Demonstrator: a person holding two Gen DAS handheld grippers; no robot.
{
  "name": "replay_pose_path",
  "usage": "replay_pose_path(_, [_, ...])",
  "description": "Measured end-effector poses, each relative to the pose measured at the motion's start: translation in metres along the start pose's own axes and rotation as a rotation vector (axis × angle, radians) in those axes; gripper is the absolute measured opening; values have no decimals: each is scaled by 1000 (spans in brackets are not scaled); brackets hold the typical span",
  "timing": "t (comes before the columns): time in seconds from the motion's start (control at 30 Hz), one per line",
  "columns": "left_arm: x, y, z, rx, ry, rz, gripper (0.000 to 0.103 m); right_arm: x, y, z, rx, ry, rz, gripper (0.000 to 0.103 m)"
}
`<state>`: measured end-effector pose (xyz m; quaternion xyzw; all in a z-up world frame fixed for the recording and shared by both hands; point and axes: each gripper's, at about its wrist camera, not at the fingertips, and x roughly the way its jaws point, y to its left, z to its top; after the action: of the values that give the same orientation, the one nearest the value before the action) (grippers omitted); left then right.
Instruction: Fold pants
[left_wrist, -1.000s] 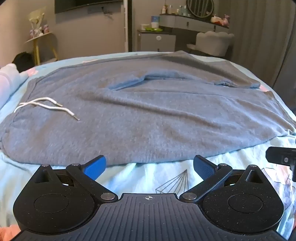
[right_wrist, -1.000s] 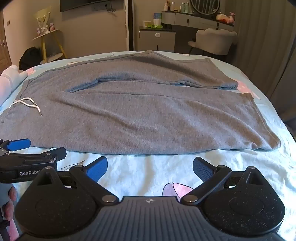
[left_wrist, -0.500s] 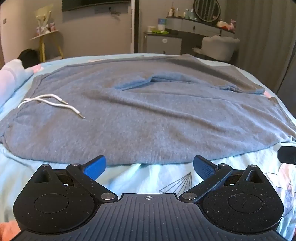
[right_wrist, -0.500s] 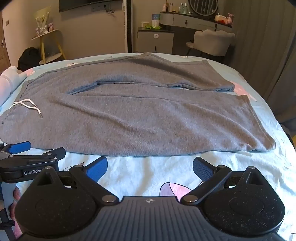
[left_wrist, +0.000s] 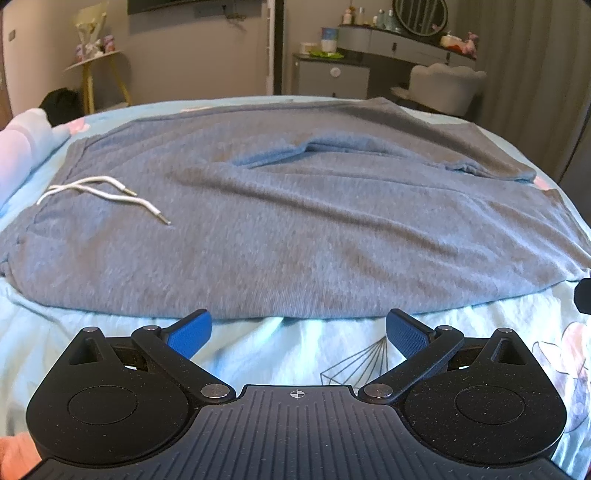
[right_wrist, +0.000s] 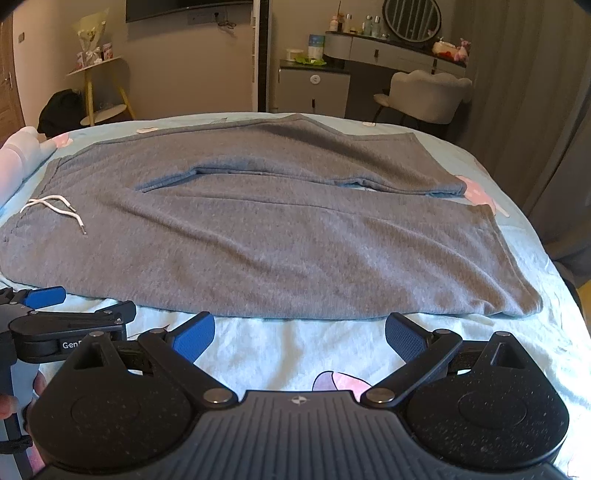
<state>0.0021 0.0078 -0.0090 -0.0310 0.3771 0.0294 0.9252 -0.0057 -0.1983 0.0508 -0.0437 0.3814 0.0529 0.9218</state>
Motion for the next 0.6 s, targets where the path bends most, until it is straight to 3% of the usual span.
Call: replay_pose_path(0.6, [3,-1,0,-5,15,4,103,-7,-9,-1,28,-13,16,99])
